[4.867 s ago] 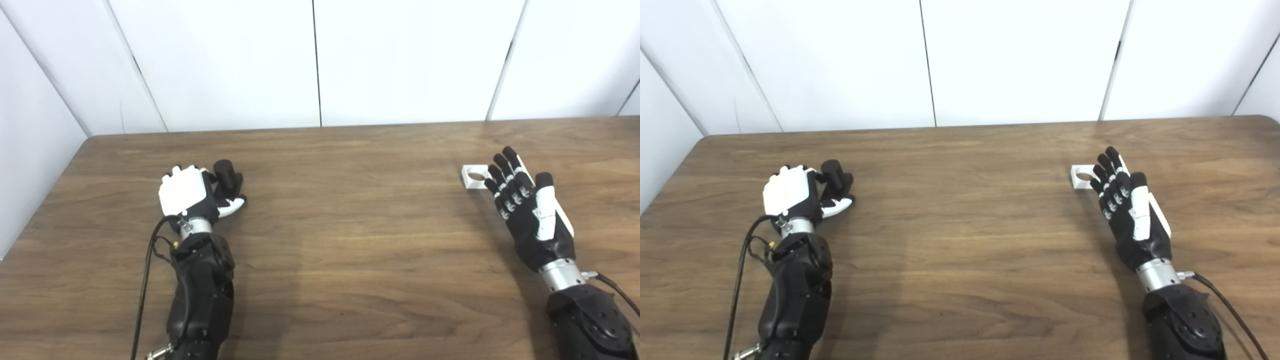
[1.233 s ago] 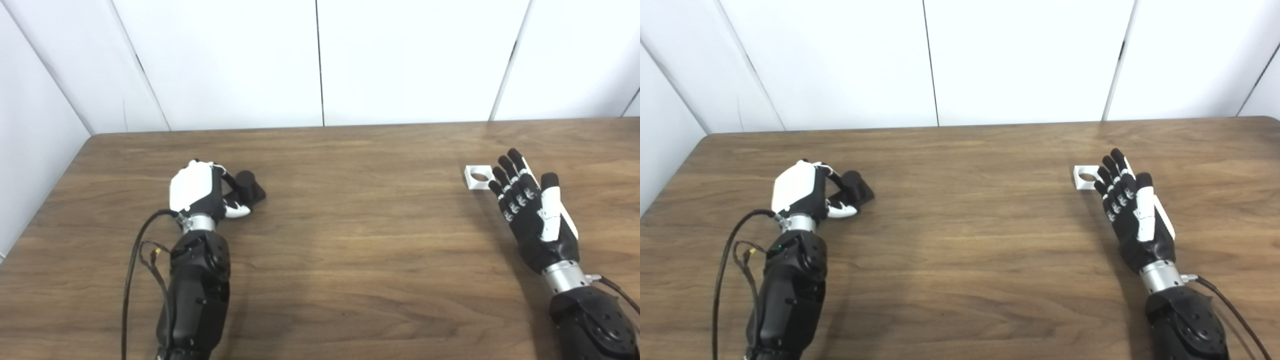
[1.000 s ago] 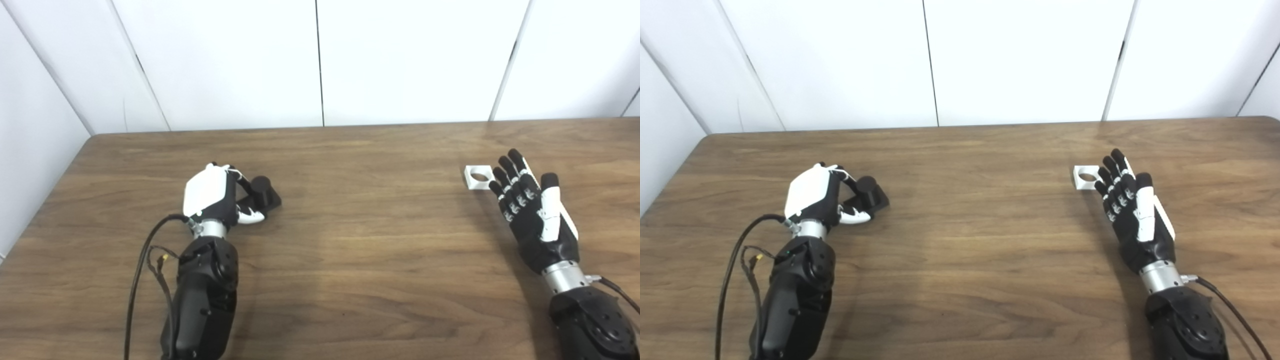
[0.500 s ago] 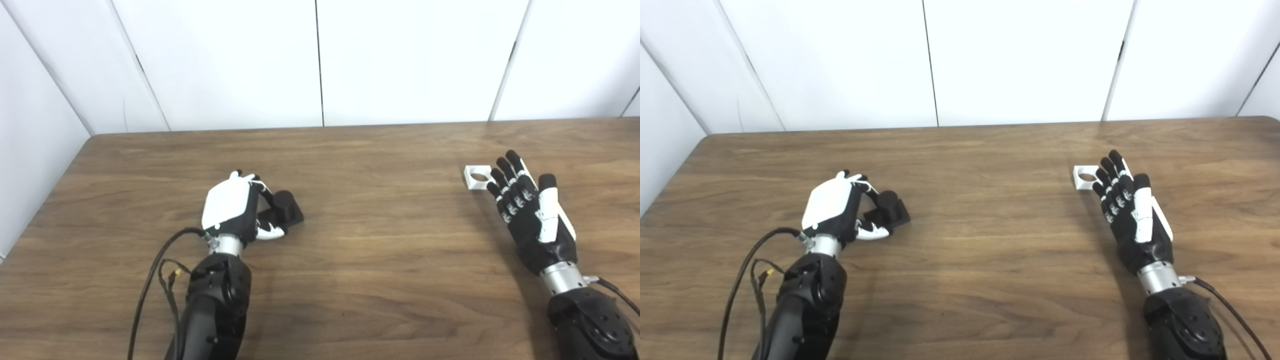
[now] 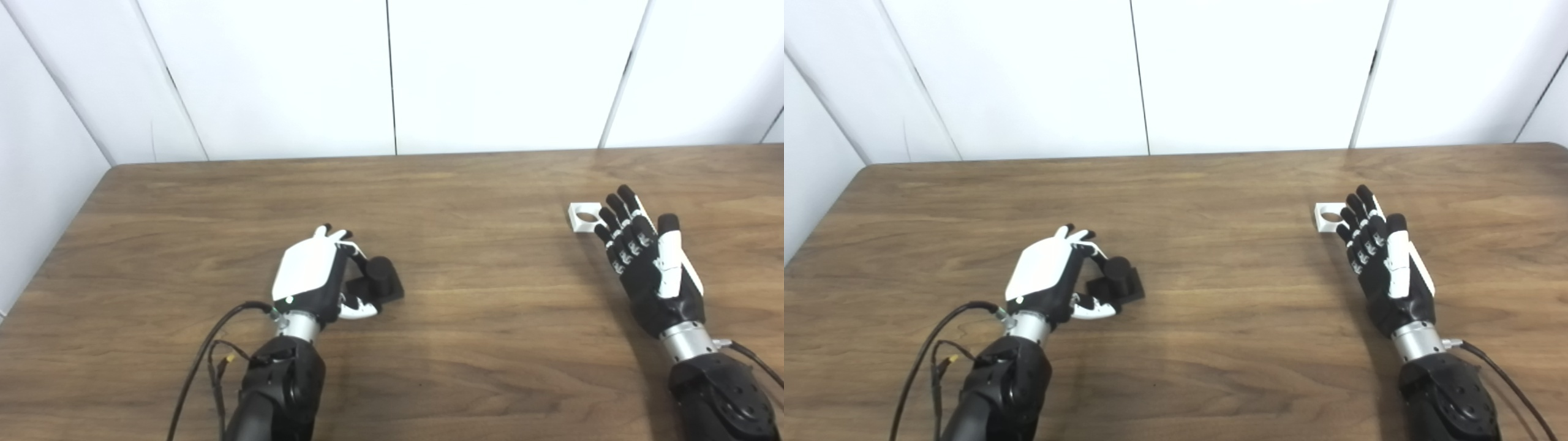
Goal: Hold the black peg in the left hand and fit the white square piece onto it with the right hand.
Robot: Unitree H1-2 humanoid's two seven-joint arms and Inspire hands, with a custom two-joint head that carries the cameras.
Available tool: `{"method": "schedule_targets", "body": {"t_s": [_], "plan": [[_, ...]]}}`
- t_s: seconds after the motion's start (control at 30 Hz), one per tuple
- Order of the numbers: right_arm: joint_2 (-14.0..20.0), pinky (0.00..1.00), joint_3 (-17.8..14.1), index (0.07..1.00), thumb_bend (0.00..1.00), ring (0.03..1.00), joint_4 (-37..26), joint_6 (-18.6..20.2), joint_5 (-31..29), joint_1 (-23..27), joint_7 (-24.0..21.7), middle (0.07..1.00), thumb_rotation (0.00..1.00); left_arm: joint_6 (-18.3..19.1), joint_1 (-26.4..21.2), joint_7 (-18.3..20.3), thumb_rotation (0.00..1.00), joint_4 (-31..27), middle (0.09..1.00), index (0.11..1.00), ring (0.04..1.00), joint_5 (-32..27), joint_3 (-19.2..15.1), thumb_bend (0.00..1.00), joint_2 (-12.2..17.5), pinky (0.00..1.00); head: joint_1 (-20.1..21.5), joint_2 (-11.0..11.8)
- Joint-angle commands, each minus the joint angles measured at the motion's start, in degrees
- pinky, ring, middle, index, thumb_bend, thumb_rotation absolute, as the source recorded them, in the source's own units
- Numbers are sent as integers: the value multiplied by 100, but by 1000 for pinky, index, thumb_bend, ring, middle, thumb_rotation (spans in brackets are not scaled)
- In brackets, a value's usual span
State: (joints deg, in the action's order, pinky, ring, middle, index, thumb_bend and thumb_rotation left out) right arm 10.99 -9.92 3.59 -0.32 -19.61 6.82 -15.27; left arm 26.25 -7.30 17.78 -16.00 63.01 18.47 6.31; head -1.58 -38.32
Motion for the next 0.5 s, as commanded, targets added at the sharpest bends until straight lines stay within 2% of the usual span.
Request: {"method": "schedule_targets", "body": {"t_s": [0.0,0.47], "plan": [[-226,1000,73,1000,650,1000,125,-23,-110,-269,0,1000,1000,-59,53,106,65,-129,912,492,1000,64,134,522,-18,922,-4,-10],[-236,1000,86,1000,649,1000,23,84,-57,-306,38,1000,1000,-155,349,311,69,-487,920,492,1000,44,448,519,-114,909,36,-49]]}}
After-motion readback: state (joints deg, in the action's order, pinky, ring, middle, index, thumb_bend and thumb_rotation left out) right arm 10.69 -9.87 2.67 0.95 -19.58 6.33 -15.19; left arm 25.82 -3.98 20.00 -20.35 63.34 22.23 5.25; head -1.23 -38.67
